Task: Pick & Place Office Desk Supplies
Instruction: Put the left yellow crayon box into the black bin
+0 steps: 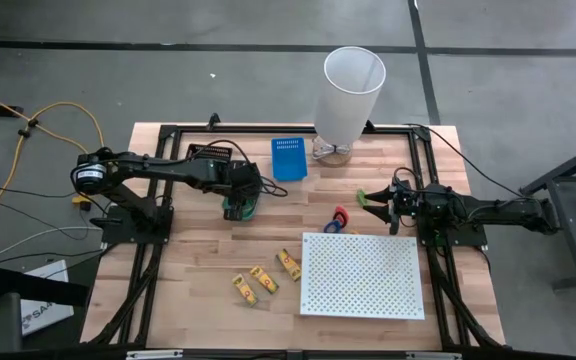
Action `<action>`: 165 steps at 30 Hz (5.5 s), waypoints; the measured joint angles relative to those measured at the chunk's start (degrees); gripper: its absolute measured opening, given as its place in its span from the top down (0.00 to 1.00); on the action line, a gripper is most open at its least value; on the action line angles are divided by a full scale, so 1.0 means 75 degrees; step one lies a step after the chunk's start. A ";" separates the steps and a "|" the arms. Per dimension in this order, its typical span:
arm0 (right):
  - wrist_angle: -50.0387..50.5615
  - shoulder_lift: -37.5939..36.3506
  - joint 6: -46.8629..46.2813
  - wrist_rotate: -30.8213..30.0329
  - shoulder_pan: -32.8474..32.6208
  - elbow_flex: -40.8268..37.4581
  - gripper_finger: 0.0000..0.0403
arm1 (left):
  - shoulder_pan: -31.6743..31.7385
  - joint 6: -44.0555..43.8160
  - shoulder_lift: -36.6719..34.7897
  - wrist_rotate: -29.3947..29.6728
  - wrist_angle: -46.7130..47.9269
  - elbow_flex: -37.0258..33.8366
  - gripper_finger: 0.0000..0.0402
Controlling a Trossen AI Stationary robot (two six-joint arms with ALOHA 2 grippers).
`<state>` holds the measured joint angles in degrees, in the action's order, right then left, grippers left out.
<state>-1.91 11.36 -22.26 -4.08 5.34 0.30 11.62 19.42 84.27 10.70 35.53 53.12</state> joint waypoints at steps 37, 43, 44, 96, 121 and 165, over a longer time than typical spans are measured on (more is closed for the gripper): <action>0.0000 0.0029 0.0000 -0.0002 0.0001 0.0000 0.53 | -0.0984 -0.0613 -0.1049 0.0055 0.0062 0.0367 0.79; 0.0000 0.0029 0.0000 0.0000 0.0001 0.0000 0.53 | -0.1633 -0.1015 -0.1049 0.0069 0.0061 0.0367 0.79; 0.0000 0.0029 0.0000 -0.0001 0.0002 0.0001 0.53 | -0.1779 -0.1101 -0.1049 0.0069 0.0061 0.0367 0.79; 0.0000 0.0026 0.0000 -0.0002 0.0003 0.0001 0.53 | -0.6124 -0.2744 0.0013 -0.0612 -0.0110 0.0353 0.52; 0.0000 0.0026 0.0000 0.0000 0.0001 0.0002 0.53 | -0.5750 -0.1983 0.1256 -0.1722 -0.1201 0.0356 0.47; -0.0003 0.0026 0.0000 0.0000 0.0000 0.0000 0.53 | -0.5698 -0.2226 0.1716 -0.1550 -0.1253 0.0358 0.50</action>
<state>-1.93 11.55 -22.26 -4.08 5.34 0.30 -31.12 2.72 97.14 -0.93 26.13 55.81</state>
